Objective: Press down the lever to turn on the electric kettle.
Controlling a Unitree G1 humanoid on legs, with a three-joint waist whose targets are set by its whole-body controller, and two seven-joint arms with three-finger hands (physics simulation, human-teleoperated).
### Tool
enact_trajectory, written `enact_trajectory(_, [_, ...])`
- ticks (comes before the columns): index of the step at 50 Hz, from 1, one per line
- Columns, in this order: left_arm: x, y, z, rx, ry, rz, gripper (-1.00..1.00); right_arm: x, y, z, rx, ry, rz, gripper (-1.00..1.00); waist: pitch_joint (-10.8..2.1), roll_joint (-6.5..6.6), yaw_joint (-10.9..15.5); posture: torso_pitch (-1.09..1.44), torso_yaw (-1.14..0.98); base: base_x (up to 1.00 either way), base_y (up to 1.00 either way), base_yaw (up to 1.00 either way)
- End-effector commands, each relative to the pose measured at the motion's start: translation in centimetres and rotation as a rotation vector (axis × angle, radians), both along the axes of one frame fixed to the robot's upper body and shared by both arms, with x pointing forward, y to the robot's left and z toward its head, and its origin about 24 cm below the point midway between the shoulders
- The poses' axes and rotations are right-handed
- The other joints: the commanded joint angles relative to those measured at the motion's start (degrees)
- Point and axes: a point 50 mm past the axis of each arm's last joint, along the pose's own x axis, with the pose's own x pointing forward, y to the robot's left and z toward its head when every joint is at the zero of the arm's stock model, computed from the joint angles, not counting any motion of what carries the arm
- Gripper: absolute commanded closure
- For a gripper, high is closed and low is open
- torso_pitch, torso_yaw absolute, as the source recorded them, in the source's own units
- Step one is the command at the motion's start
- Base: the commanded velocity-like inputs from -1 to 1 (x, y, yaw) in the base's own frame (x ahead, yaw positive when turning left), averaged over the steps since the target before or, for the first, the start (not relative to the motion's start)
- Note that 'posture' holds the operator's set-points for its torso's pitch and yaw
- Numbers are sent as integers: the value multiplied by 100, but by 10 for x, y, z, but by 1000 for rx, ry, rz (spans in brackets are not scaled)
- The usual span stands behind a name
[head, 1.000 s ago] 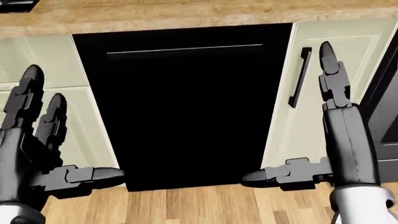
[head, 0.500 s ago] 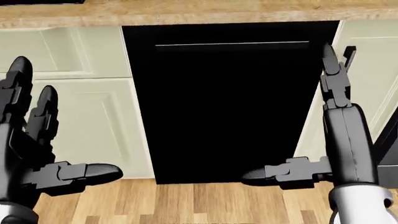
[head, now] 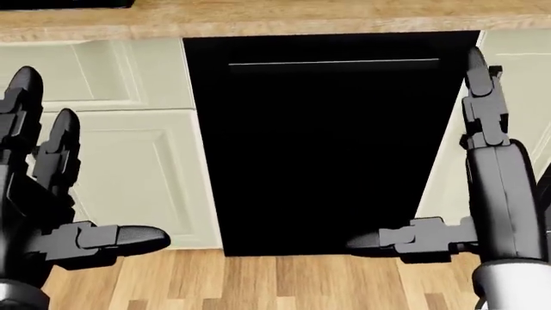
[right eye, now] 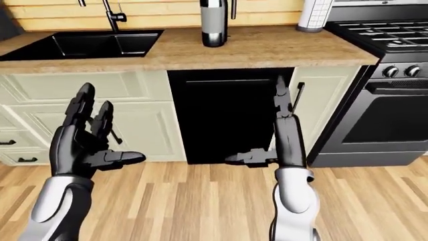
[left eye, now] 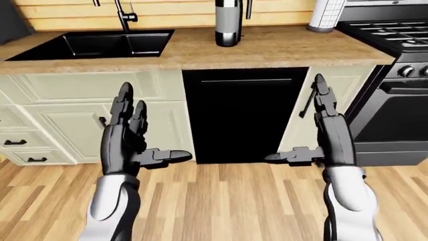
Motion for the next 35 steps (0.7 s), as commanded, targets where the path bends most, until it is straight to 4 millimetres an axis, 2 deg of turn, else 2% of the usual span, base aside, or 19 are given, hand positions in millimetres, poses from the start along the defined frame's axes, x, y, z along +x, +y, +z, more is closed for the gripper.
enact_trajectory(1, [-4,4,11,12,-79,25,-100,-7,4,21,-17,-95,18,-100,-69,-52,39,0,0,18,0,0])
enact_trajectory(6, [-6,4,14,14,-82,19,-100,-8,5,27,-39,-101,13,-100,26,162,24,0,0,21,0,0])
enact_trajectory(7, [-4,4,17,14,-85,21,-100,-9,4,28,-39,-104,12,-100,19,249,10,0,0,23,0,0])
enact_trajectory(9, [-4,5,17,13,-89,23,-100,-9,4,28,-41,-104,11,-100,-62,560,-4,0,0,23,0,0])
enact_trajectory(10, [-4,5,17,13,-88,24,-100,-9,4,29,-43,-105,11,-100,-64,650,23,0,0,23,0,0])
enact_trajectory(11, [-4,5,17,16,-91,21,-100,-11,4,30,-45,-106,10,-100,11,434,72,0,0,23,0,0])
enact_trajectory(12, [-4,5,18,17,-91,20,-100,-12,4,30,-46,-108,9,-100,-3,517,16,0,0,24,0,0])
enact_trajectory(13, [-5,4,18,17,-92,18,-100,-12,4,31,-47,-108,9,-100,-18,491,61,0,0,24,0,0])
enact_trajectory(14, [-5,4,19,18,-93,17,-100,-11,4,31,-47,-109,9,-100,-58,458,62,0,0,26,0,0])
enact_trajectory(19, [-7,1,25,20,-102,9,-100,-12,3,32,-48,-112,9,-100,-30,184,102,0,0,25,0,0])
enact_trajectory(21, [-8,0,26,20,-104,6,-100,-13,3,33,-49,-113,6,-100,-54,-26,128,0,0,26,0,0])
enact_trajectory(22, [-8,0,26,21,-105,5,-100,-13,2,33,-49,-114,5,-100,-92,-191,130,0,0,25,0,0])
enact_trajectory(23, [-7,-1,27,21,-107,5,-100,-14,2,33,-48,-116,4,-100,-192,-418,107,0,0,26,0,0])
enact_trajectory(24, [-8,-1,28,21,-108,4,-100,-14,1,33,-48,-116,3,-100,-90,-112,47,0,0,26,0,0])
enact_trajectory(25, [-8,-1,29,21,-110,3,-100,-15,1,33,-48,-115,2,-100,-73,-237,95,0,0,27,0,0])
enact_trajectory(28, [-9,-2,30,20,-113,1,-100,-16,0,34,-48,-117,-1,-100,-76,-139,36,0,0,26,0,0])
enact_trajectory(32, [-11,-2,33,17,-117,-3,-100,-17,-1,35,-46,-122,-4,-100,24,122,-2,0,0,26,0,0])
enact_trajectory(34, [-11,-2,35,16,-119,-4,-100,-18,-2,36,-45,-125,-4,-100,-17,344,-36,0,0,25,0,0])
enact_trajectory(35, [-12,-3,35,17,-121,-5,-100,-19,-3,38,-47,-127,-6,-100,-79,520,-50,0,0,25,0,0])
